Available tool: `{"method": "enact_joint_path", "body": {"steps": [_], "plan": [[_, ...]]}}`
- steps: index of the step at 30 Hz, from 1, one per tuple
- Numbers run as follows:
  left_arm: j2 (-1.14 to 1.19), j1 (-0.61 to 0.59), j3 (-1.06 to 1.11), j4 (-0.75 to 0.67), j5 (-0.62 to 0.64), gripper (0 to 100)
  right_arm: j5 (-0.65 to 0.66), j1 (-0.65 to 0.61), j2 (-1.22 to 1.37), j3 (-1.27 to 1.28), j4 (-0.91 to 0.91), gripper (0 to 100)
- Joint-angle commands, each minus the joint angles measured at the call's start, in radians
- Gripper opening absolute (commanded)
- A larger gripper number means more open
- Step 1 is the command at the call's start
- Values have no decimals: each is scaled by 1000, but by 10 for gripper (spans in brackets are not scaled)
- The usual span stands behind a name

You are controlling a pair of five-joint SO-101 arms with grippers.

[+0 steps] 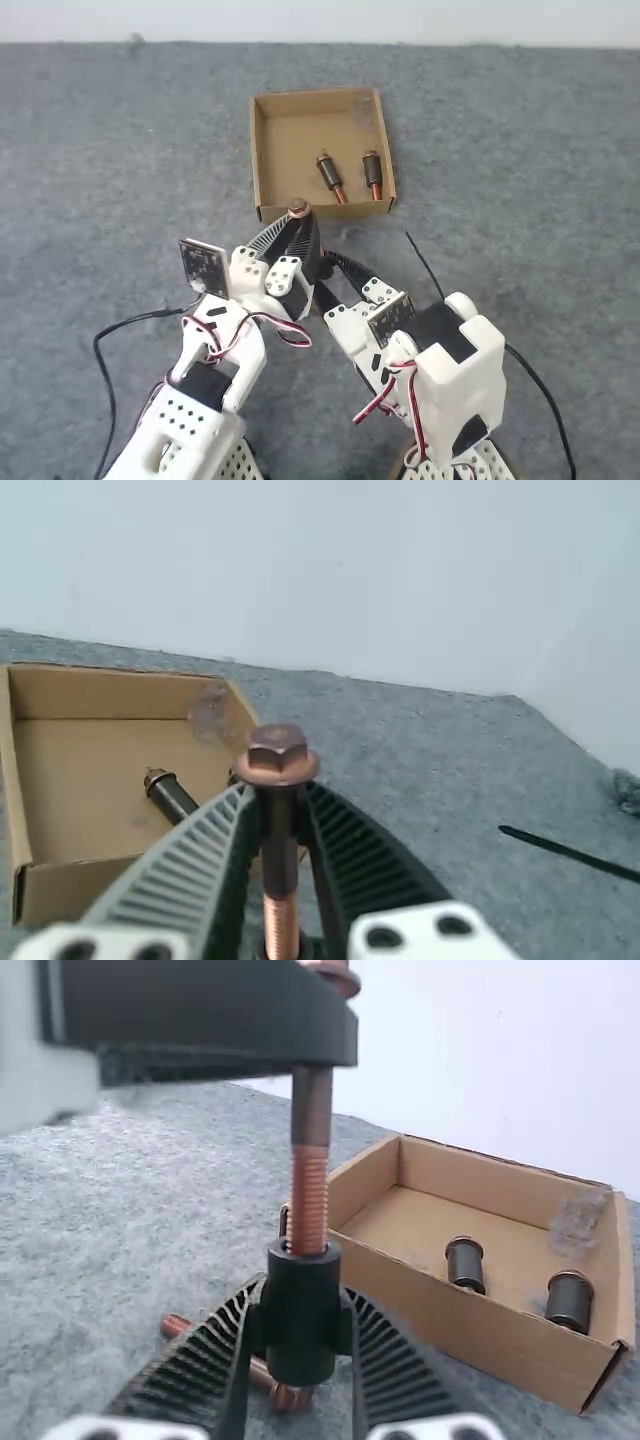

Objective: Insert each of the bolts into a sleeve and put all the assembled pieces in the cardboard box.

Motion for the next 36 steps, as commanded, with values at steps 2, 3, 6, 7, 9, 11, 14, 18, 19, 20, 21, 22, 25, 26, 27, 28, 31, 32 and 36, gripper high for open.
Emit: {"method": "enact_joint_path", "body": {"steps": [2, 3, 6, 7, 9, 11, 14, 18, 19, 20, 21, 22, 25, 26, 27, 28, 31, 32, 36], "plan": [[11, 3, -5, 3, -18, 11, 23, -1, -15, 18, -12, 7], [11, 6, -5, 15, -18, 11, 23, -1, -15, 18, -12, 7], [6, 8, -5, 54, -18, 11, 32, 1, -15, 18, -10, 7], [9, 8, -5, 55, -18, 11, 51, 8, -15, 18, -10, 7], [12, 11, -5, 66, -18, 11, 86, 13, -15, 18, -12, 7], [11, 23, -5, 94, -18, 11, 95, 12, -15, 18, -12, 7], [6, 46, -5, 120, -18, 11, 94, 12, -15, 18, -12, 7], [11, 43, -5, 118, -18, 11, 92, 13, -15, 17, -12, 7], [11, 43, -5, 118, -18, 11, 92, 13, -15, 17, -12, 7], [11, 43, -5, 118, -18, 11, 91, 13, -15, 17, -12, 7], [11, 43, -5, 118, -18, 11, 91, 13, -15, 17, -12, 7], [11, 43, -5, 118, -18, 11, 91, 13, -15, 17, -12, 7], [11, 43, -5, 120, -18, 11, 91, 15, -15, 17, -12, 7], [12, 43, -5, 120, -18, 11, 91, 15, -15, 15, -12, 7], [12, 43, -5, 121, -18, 11, 91, 15, -15, 15, -12, 7], [12, 41, -5, 126, -20, 11, 91, 16, -15, 15, -12, 7], [12, 44, -5, 153, -20, 11, 71, 35, -16, 14, -12, 7], [12, 44, -5, 153, -20, 11, 43, 35, -16, 14, -12, 7], [11, 46, -5, 153, -20, 12, 2, 36, -16, 15, -12, 7]]}}
